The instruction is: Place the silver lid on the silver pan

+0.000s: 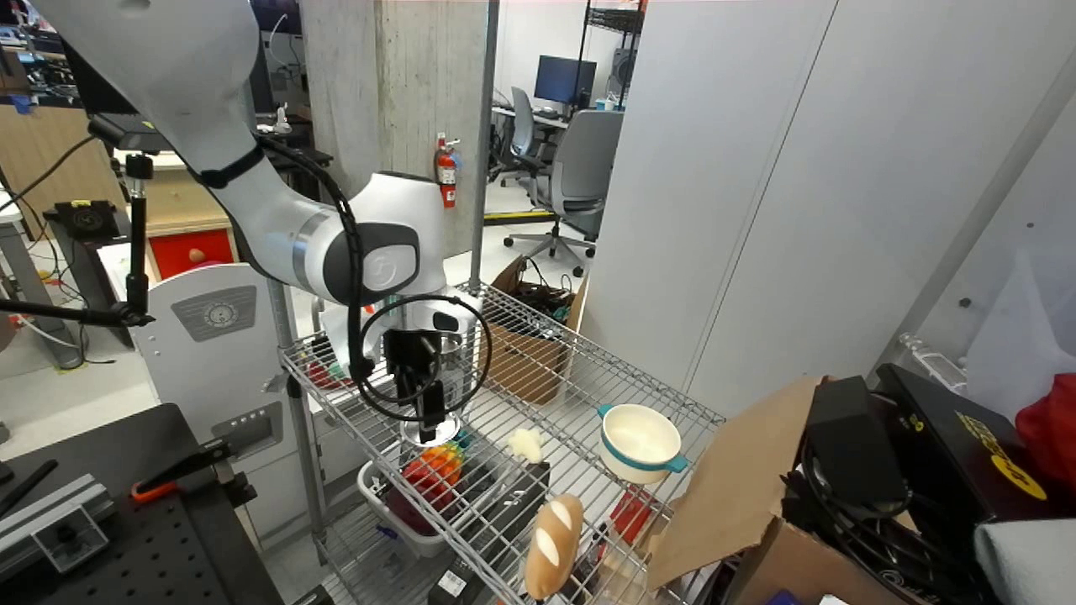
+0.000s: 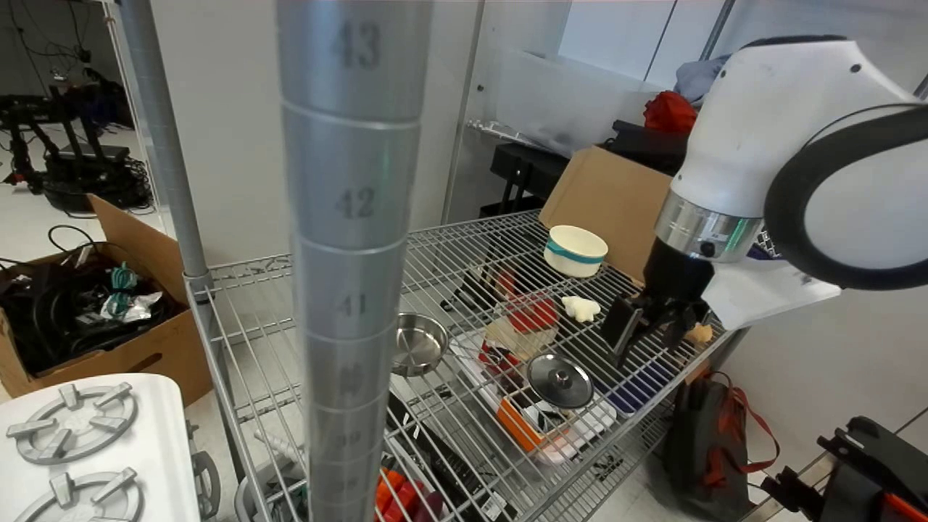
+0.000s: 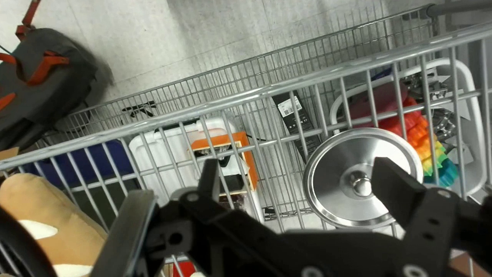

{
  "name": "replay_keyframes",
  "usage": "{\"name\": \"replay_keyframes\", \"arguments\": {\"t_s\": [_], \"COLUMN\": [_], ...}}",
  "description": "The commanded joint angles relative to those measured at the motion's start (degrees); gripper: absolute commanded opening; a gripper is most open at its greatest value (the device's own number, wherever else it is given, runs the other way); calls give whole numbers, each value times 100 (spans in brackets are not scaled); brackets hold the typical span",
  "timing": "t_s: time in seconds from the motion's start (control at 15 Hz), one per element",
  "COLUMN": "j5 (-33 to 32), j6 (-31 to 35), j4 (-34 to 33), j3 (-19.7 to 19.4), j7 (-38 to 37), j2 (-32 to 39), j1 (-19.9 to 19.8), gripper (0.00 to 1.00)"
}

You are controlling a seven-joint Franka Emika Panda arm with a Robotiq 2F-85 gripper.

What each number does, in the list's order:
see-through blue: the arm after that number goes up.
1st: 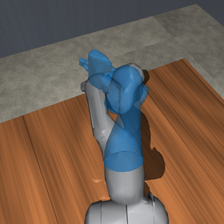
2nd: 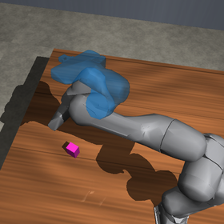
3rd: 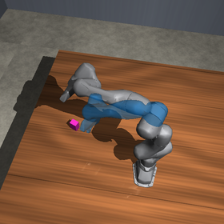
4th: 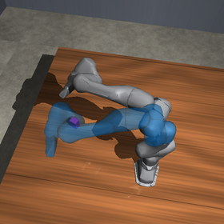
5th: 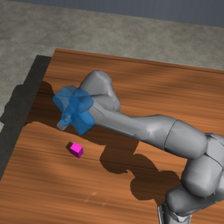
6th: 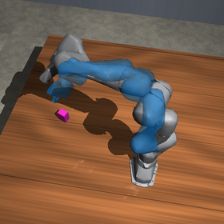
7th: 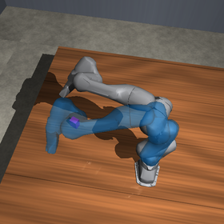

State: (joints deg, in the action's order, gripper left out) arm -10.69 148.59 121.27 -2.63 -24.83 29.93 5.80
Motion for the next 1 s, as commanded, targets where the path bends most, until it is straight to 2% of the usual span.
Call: {"name": "replay_keyframes", "arguments": {"t_s": [0.0, 0.53, 0.67, 0.73, 0.93], "j5": [228, 556, 588, 595, 591], "j6": [68, 62, 60, 54, 63], "j4": [-679, -1450, -1596, -1680, -1880], "j3": [-103, -106, -108, -112, -137], "j7": [64, 81, 74, 64, 41], "j2": [658, 1326, 1435, 1503, 1681], "j1": [183, 408, 456, 485, 563], "gripper": [100, 99, 75, 73, 49]}}
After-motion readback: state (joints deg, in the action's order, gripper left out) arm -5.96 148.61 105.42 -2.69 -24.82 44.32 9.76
